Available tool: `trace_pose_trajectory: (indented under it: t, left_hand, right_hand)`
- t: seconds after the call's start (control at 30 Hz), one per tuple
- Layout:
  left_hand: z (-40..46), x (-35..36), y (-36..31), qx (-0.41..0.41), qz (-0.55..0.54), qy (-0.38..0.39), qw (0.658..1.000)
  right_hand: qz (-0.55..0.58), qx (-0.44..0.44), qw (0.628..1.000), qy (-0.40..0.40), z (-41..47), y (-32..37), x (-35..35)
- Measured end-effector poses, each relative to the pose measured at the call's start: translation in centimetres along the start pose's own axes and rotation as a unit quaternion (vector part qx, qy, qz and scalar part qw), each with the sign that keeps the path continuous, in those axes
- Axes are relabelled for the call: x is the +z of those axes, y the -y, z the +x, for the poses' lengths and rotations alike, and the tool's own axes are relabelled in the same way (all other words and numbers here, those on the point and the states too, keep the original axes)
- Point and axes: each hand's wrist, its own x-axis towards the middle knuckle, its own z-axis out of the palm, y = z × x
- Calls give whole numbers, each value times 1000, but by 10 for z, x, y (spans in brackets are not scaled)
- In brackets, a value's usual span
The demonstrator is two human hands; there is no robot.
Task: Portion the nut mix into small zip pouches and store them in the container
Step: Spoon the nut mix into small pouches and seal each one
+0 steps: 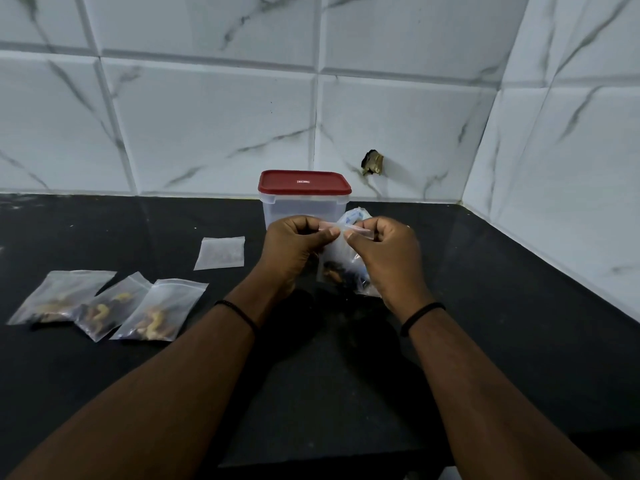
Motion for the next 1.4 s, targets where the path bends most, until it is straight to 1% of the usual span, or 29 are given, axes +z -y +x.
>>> trace_pose_trajectory:
  t: [0.17, 0.33, 0.43, 0.63, 0.73, 0.93, 1.07, 1.27, 1.4]
  left_hand:
    - [4, -4, 1, -31, -42, 12, 999]
    - [5, -8, -1, -72, -112, -9, 991]
    - [8, -11, 0, -83, -107, -21, 991]
    - [5, -11, -4, -129, -108, -22, 985]
    - [4, -11, -6, -126, -115, -28, 985]
    - [1, -4, -7, -93, -115, -15, 989]
    - [0, -2, -8, -84, -117, 4, 990]
    - [-3, -1, -10, -66, -34, 13, 997]
    - [-3, -2, -10, -50, 5, 23, 998]
  right_hand:
    - [44, 20, 999, 3, 2, 0, -1]
    - [77, 60, 995, -4, 4, -5, -8]
    - [78, 62, 995, -5, 4, -5, -9]
    - [96, 74, 993, 13, 6, -4, -9]
    - [89, 69, 994, 18, 6, -6, -8]
    - [40, 48, 998, -8, 7, -6, -6]
    - [51, 52, 997, -1, 7, -6, -7]
    - [31, 25, 999, 6, 6, -5, -5]
    - [4, 25, 1000, 13, 6, -7, -5]
